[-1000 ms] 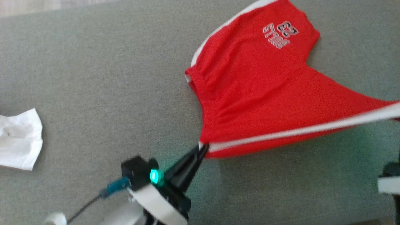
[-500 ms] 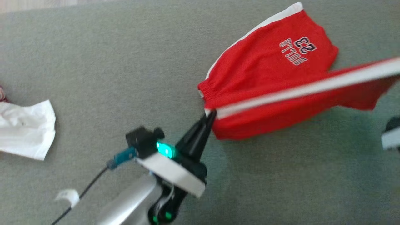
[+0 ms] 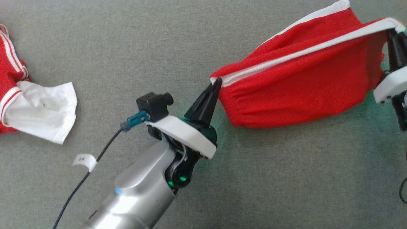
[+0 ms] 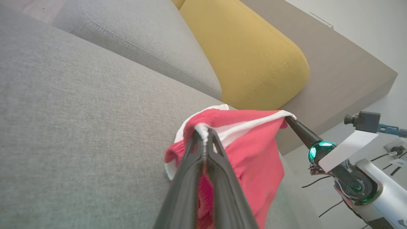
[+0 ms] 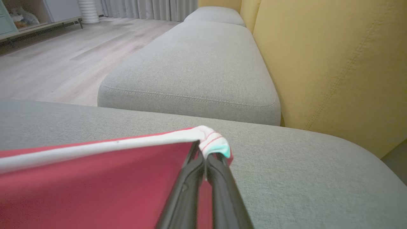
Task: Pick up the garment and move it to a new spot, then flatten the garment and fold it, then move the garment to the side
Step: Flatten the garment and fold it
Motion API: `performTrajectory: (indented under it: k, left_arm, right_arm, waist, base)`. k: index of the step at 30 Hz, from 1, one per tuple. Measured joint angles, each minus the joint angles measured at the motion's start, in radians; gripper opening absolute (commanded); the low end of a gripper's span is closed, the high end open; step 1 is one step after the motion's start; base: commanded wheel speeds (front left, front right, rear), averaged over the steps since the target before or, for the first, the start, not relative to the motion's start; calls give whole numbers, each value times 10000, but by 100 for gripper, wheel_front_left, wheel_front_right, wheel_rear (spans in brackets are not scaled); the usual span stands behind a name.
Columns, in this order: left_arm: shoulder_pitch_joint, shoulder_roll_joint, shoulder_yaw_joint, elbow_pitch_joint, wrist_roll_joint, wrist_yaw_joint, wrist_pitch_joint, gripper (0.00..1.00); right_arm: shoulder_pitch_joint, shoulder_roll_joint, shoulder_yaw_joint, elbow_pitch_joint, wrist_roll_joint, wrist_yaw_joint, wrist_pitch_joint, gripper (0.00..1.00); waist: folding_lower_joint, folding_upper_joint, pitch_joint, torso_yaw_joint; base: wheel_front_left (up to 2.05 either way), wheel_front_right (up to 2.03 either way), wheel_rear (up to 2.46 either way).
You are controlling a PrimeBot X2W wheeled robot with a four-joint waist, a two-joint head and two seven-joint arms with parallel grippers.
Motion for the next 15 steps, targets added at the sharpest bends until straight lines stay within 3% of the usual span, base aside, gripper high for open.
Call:
performTrajectory:
  k: [8, 11, 12, 13, 14, 15]
  left_arm:
    - [-1055, -265, -362, 1135, -268, -222, -219, 0]
    - [-1482, -290, -531, 1496, -290, -224, -405, 18]
    - [-1625, -295, -583, 1603, -290, -226, -466, 18]
    - [-1756, -305, -635, 1710, -291, -230, -541, 30]
    - [-1861, -318, -673, 1820, -295, -230, -616, 47]
    - [-1926, -328, -698, 1912, -330, -232, -662, 100]
  right_arm:
    - [-1368, 40, 295, 1814, -500, 0, -297, 0]
    - [-1808, 75, 414, 2328, -500, 0, -502, 0]
    - [-1943, 94, 449, 2495, -500, 0, -564, 0]
    - [-2061, 115, 529, 2629, -500, 0, -673, 16]
    - [-2147, 138, 631, 2719, -493, 0, -842, 74]
    - [-2235, 222, 633, 2834, -453, 0, -1026, 100]
  waist:
    - [0, 0, 330, 220]
    - [1, 0, 495, 261]
    - [1, 0, 546, 278]
    - [1, 0, 589, 299]
    - [1, 0, 622, 326]
    - [1, 0, 645, 350]
  base:
    - [0, 0, 0]
    - [0, 0, 0]
    - [0, 0, 0]
    - [0, 0, 0]
    - [0, 0, 0]
    - [0, 0, 0]
